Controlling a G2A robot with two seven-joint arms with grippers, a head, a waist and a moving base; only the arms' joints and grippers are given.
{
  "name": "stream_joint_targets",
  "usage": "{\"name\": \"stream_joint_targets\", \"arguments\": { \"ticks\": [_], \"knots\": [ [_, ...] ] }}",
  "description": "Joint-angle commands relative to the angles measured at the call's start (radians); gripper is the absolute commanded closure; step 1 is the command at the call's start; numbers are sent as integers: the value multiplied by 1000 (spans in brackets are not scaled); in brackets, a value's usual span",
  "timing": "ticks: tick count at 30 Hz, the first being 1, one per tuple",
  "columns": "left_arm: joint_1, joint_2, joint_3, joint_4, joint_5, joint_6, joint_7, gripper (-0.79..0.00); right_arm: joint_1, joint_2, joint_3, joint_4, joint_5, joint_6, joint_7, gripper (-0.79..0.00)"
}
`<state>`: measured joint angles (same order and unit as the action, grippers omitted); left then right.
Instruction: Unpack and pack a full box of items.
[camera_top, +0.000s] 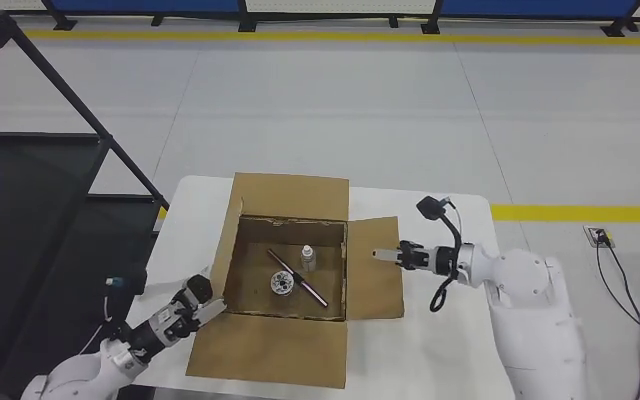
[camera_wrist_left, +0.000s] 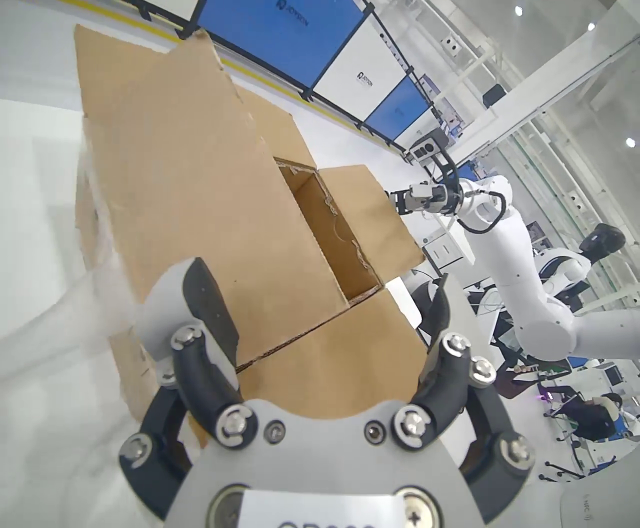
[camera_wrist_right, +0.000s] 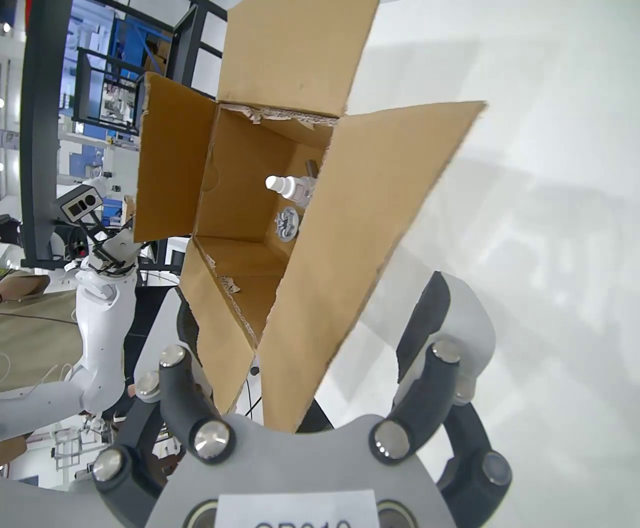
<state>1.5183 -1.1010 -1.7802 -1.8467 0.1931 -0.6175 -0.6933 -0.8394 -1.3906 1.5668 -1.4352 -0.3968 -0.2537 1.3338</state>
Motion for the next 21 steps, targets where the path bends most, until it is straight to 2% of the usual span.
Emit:
{"name": "stream_joint_targets", "arguments": {
  "ticks": [1,7,11,21],
  "knots": [
    [-5,0,18,-6,8,9,8,-785,10,2,-11,6,67,-24,21,-785],
    [-40,2,84,2,18,40,0,-785,37,6,-57,21,256,-70,64,-785],
    [-78,2,126,28,16,67,-4,-785,56,5,-113,38,326,-79,61,-785],
    [-156,0,198,123,-33,140,15,-785,100,-10,-265,120,357,-103,-103,-785]
  ]
}}
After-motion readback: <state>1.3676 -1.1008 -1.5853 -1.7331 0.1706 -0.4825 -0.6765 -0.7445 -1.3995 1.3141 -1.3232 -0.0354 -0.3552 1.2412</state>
